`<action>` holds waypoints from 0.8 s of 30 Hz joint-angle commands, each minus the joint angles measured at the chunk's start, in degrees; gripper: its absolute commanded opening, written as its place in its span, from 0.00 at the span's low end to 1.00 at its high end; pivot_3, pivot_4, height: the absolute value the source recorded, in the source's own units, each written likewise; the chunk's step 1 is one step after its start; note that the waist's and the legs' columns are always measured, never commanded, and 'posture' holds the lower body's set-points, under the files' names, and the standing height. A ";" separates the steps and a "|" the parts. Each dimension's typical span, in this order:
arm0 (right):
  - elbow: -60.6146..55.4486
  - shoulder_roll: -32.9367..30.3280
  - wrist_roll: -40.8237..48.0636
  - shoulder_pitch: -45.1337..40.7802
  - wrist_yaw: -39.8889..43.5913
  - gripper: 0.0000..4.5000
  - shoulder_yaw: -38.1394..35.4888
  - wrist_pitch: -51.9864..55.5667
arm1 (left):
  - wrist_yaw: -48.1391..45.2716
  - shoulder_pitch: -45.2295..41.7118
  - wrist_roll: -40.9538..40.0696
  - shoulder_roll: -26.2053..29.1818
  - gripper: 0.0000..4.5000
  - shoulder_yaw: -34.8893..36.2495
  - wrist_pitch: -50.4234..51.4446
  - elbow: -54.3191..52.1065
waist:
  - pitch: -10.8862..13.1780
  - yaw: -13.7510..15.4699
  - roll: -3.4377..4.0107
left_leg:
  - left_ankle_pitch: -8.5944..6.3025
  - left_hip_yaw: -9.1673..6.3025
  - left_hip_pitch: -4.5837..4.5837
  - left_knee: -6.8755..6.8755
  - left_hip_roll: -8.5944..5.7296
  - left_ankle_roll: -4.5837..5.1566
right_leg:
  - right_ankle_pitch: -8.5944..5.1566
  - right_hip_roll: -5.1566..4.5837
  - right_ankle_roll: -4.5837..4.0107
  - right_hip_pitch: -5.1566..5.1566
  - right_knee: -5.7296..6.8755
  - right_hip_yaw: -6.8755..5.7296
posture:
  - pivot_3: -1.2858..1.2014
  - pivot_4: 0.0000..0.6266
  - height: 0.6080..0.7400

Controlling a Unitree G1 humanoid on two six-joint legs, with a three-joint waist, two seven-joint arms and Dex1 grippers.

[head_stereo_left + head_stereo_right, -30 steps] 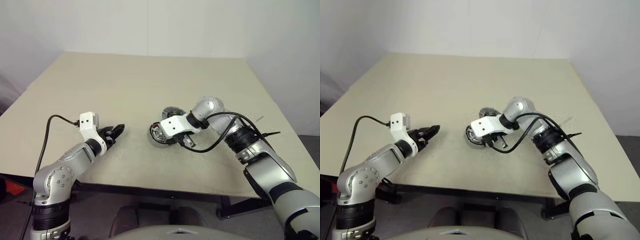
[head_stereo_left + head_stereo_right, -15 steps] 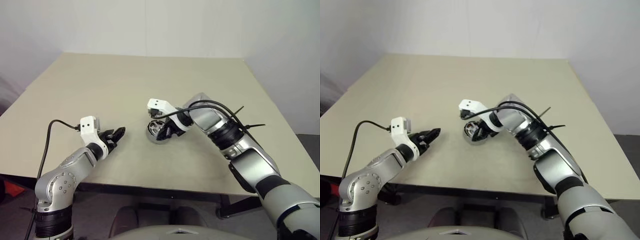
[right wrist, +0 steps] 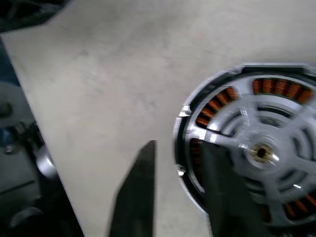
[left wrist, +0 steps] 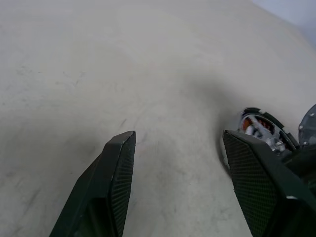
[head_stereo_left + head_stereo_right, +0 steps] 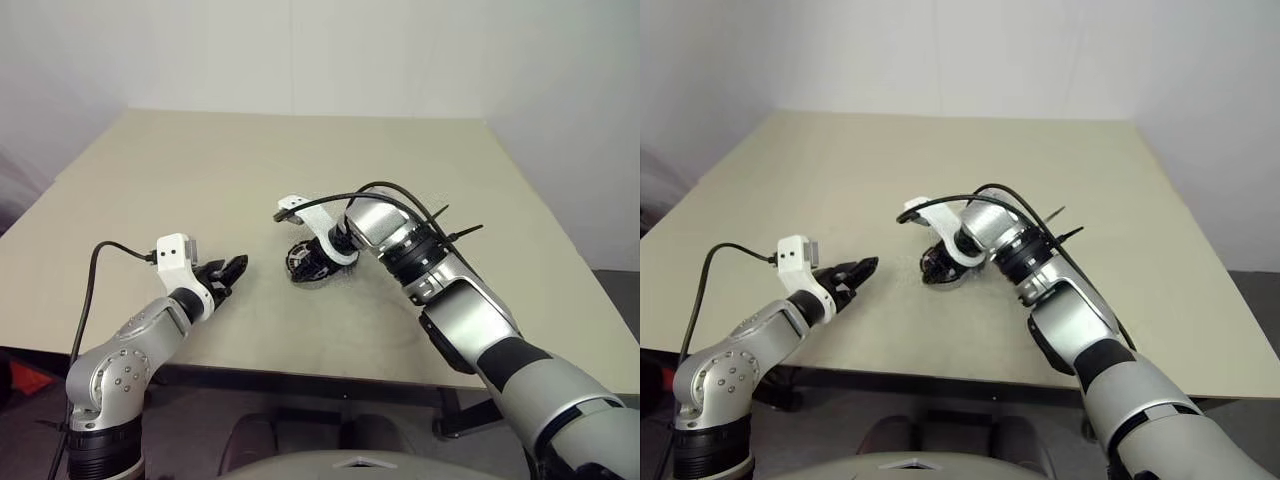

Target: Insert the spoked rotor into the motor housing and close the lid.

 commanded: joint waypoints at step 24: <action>-5.64 -20.34 8.78 -4.79 -6.55 0.14 -15.58 -22.44 | -4.65 -4.55 1.51 2.22 0.67 -0.88 0.25 2.70 | 0.20 0.79 0.09 | 0.04 0.04 -0.41 -0.28 -0.06 -0.05 | 0.15 0.01 0.26 -0.23 -0.41 -0.07 | 0.52 0.00 1.00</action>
